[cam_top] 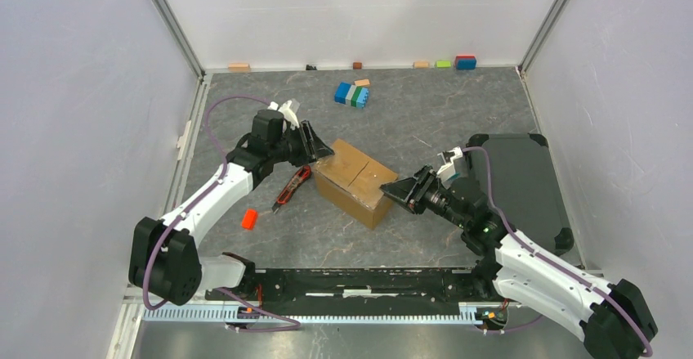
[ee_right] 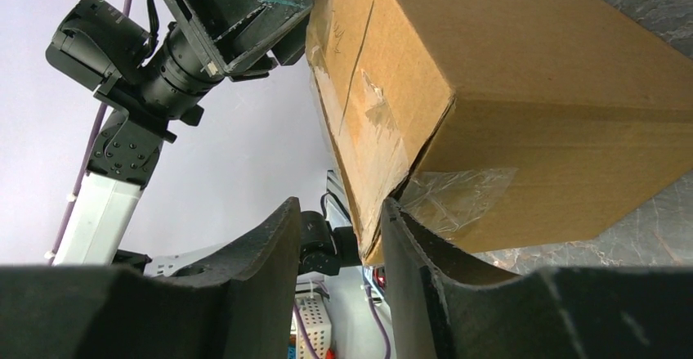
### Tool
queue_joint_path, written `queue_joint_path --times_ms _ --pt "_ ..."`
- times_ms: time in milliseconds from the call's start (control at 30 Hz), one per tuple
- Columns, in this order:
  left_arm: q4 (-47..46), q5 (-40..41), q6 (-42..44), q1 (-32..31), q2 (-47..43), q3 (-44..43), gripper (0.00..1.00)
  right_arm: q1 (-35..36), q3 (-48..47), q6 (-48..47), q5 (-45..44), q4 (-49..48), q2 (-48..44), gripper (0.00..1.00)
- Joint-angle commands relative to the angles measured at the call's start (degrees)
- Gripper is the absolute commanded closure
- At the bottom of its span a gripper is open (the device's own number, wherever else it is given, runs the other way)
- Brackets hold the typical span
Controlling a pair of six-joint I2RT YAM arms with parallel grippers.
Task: Unpack the express box
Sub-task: Open the express box at the center of the board.
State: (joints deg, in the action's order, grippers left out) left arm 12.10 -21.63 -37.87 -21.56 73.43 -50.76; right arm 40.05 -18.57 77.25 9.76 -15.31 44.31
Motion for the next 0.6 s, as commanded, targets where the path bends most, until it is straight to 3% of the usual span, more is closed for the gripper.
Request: queue_joint_path --times_ms 0,200,567 --pt "-1.56 -3.25 -2.13 -0.2 -2.22 0.58 0.49 0.64 -4.06 -1.45 -2.55 4.72 0.35 0.56" --pt "-1.64 -3.11 -3.0 -0.39 -3.1 0.75 0.5 0.99 -9.5 -3.85 -5.96 15.06 1.16 0.67" --pt "-2.74 -3.33 -4.41 -1.55 -3.7 1.63 0.51 3.25 -11.45 -4.34 -6.89 16.86 4.71 0.74"
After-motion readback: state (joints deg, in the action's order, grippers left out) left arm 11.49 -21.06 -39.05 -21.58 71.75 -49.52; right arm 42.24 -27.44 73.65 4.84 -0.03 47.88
